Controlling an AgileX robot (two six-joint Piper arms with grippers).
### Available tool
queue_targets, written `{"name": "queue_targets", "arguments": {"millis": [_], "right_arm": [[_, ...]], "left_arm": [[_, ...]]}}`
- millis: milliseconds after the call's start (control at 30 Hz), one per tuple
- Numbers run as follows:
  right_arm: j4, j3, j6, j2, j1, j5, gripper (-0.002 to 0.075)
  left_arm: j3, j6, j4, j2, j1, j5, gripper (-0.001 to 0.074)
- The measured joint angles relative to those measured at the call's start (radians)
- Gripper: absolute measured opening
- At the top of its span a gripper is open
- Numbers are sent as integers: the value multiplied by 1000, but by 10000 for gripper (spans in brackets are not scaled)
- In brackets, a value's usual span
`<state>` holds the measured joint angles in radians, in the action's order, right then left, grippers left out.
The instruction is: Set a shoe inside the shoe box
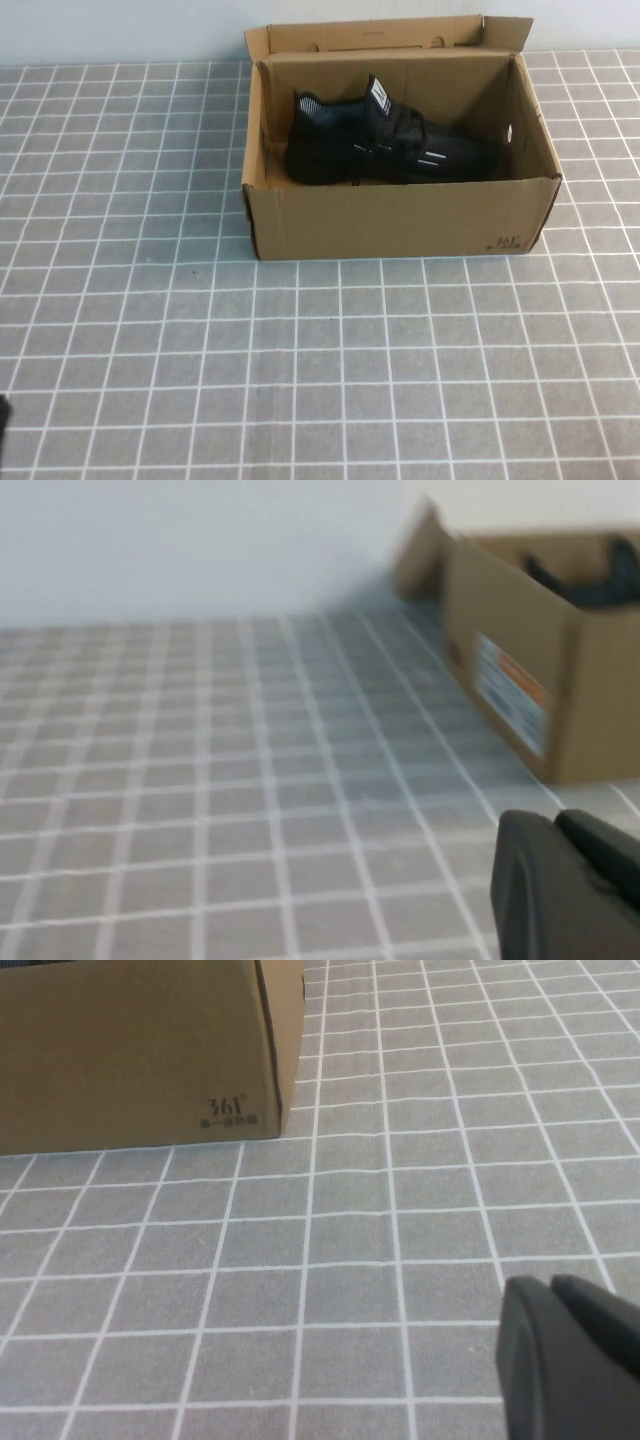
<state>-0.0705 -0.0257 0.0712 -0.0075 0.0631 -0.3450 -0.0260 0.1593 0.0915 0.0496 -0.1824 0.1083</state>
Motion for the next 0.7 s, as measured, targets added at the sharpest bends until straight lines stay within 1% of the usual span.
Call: {"name": "queue_targets", "arguments": {"millis": [100, 167, 300, 500, 700], "right_arm": [[0, 0, 0, 0, 0, 0, -16], [0, 0, 0, 0, 0, 0, -16], [0, 0, 0, 0, 0, 0, -16], [0, 0, 0, -2, 0, 0, -16], [0, 0, 0, -2, 0, 0, -16]], "left_arm": [[0, -25, -9, -48, 89, -16, -1], [0, -33, -11, -57, 118, -15, -1], [0, -43, -13, -59, 130, 30, -1], [0, -48, -27, -61, 132, 253, -1], [0, -48, -24, -61, 132, 278, -1]]}}
